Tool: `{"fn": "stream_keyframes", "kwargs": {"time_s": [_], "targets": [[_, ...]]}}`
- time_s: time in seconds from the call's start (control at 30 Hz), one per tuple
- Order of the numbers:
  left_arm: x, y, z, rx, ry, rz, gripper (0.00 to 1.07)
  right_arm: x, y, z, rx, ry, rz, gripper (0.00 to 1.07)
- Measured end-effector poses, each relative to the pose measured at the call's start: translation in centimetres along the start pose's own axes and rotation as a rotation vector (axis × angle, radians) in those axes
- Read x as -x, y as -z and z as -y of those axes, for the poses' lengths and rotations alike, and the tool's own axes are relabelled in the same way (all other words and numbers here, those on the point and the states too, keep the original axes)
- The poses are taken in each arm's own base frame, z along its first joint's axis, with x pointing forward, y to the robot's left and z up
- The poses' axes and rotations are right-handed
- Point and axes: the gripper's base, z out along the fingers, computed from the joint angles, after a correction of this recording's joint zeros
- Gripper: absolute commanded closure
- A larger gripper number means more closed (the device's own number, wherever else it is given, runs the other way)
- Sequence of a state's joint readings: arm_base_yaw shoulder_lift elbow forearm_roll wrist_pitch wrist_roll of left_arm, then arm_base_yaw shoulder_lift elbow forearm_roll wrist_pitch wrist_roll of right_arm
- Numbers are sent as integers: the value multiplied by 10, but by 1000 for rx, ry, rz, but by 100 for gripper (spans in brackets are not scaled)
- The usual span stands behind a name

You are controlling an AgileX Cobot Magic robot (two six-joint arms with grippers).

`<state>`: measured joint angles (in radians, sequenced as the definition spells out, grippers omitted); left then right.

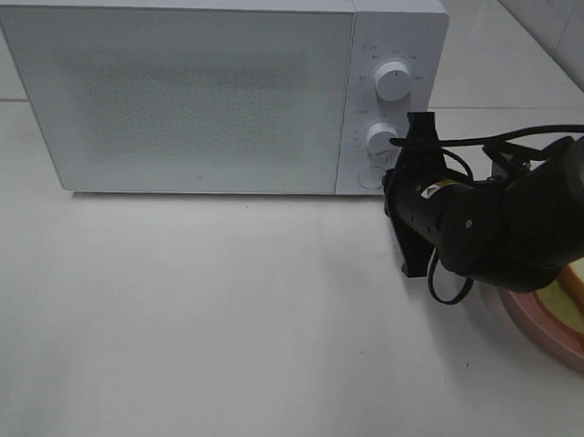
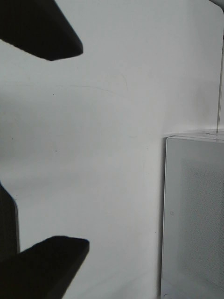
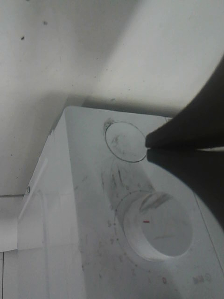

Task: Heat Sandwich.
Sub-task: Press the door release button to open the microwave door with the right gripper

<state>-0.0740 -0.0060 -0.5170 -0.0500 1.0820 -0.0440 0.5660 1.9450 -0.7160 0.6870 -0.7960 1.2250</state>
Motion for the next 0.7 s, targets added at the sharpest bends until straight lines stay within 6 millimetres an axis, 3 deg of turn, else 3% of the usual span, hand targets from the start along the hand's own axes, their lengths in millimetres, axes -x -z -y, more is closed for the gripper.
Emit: {"fn": "stream_keyframes", "kwargs": {"time_s": [0.23, 0.43, 0.7], "targets": [[0, 0, 0, 0, 0, 0, 10, -9, -20, 2, -6, -3, -17, 107], [0, 0, 0, 0, 0, 0, 10, -5, -40, 3, -9, -20, 6, 107], [0, 0, 0, 0, 0, 0, 10, -4, -50, 4, -11, -36, 19, 107]]}}
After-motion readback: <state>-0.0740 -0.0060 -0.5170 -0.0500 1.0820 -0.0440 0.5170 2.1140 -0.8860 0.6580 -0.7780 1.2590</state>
